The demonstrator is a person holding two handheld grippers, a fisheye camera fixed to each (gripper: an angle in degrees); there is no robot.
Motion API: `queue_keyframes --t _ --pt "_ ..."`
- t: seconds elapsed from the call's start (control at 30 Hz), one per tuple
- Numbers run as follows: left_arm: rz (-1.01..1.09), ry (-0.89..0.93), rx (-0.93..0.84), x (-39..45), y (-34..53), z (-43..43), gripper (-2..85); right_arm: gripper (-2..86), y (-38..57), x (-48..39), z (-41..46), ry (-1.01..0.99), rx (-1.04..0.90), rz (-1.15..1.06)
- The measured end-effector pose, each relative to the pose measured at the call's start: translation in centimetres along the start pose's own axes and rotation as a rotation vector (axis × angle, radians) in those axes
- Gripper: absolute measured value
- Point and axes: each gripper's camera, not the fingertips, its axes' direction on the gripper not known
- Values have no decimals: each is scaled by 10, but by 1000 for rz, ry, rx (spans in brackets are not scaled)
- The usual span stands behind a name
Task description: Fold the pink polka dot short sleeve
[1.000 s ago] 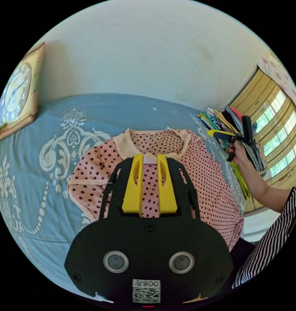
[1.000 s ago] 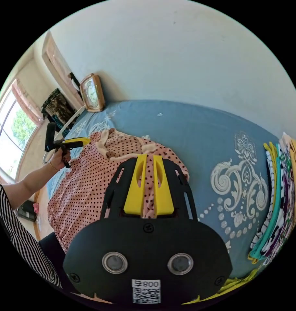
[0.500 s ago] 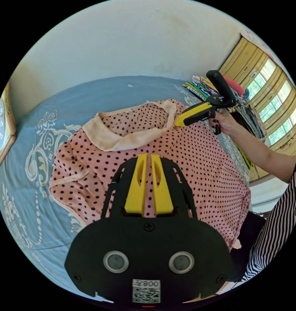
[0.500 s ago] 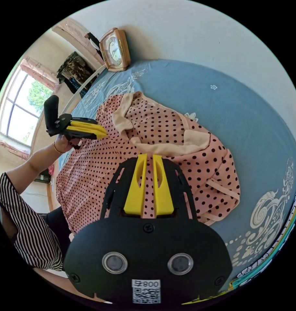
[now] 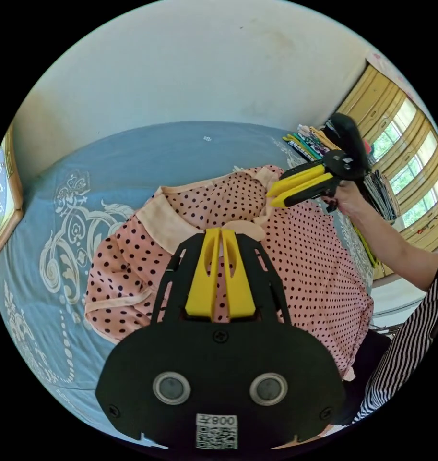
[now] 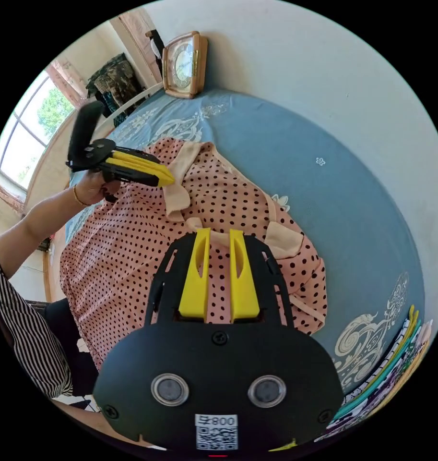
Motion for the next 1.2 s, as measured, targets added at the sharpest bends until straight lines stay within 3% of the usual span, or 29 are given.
queue_keyframes --t 0.13,0.27,0.37,0.53,0.77,0.93,1.07,1.2 --pt "108 14 77 19 21 -12 6 26 12 -1 6 -6 35 -4" --pt "166 44 -26 24 48 2 9 8 49 -10 -3 -24 110 -58" --pt "142 23 11 19 60 0 20 15 62 -2 -4 -108 95 -46" --pt "125 132 110 12 37 5 47 56 54 4 -28 -56 202 -28" --pt "51 166 -111 6 -9 89 55 63 25 19 11 -35 -14 14" --pt "66 127 -44 8 3 89 33 30 32 6 7 41 14 -45" --pt "148 74 71 21 21 71 33 13 49 -13 -26 116 193 -99" --pt "224 65 96 33 35 68 48 9 90 -18 -66 -22 430 -128"
